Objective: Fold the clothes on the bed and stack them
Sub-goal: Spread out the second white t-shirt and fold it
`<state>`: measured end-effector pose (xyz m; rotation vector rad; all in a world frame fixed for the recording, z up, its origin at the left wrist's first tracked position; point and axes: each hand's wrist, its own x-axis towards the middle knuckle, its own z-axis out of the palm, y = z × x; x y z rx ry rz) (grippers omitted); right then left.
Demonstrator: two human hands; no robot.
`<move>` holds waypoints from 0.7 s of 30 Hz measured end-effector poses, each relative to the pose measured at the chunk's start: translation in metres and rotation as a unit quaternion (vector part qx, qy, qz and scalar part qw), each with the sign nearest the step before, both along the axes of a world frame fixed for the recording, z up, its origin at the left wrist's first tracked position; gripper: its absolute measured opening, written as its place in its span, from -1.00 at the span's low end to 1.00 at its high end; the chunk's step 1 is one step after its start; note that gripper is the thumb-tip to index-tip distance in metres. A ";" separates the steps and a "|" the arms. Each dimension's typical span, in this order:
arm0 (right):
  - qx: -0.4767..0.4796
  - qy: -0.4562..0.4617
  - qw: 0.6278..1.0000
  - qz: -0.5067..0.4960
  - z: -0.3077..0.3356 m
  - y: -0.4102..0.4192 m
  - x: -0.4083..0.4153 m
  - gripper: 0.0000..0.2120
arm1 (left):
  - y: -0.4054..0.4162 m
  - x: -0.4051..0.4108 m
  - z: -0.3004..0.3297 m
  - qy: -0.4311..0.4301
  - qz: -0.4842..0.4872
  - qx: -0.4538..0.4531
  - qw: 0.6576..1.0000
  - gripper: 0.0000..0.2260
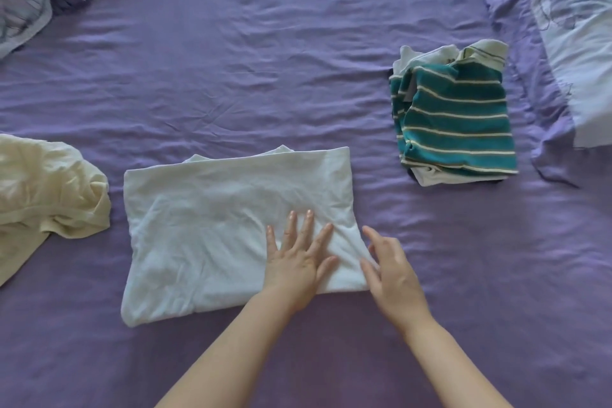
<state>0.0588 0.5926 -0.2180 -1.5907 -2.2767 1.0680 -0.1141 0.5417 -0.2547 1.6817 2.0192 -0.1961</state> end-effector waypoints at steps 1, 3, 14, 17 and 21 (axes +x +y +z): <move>-0.021 -0.014 1.000 -0.001 -0.001 0.003 0.001 -0.49 | 0.001 0.000 0.000 -0.001 0.001 -0.009 1.000 -0.45; -0.036 -0.076 0.996 0.027 -0.003 0.005 -0.002 -0.47 | 0.002 -0.001 -0.001 0.003 -0.010 -0.020 1.000 -0.44; 0.143 -0.144 0.955 0.217 -0.004 -0.010 -0.060 -0.56 | -0.067 -0.057 0.009 0.045 0.197 -0.020 0.979 -0.49; 0.149 -0.177 0.948 0.220 -0.009 -0.017 -0.075 -0.58 | -0.101 -0.091 0.014 0.064 0.249 -0.029 0.966 -0.50; 0.162 -0.118 0.927 0.318 -0.012 -0.044 -0.113 -0.51 | -0.119 -0.110 0.027 0.036 0.195 0.031 0.980 -0.53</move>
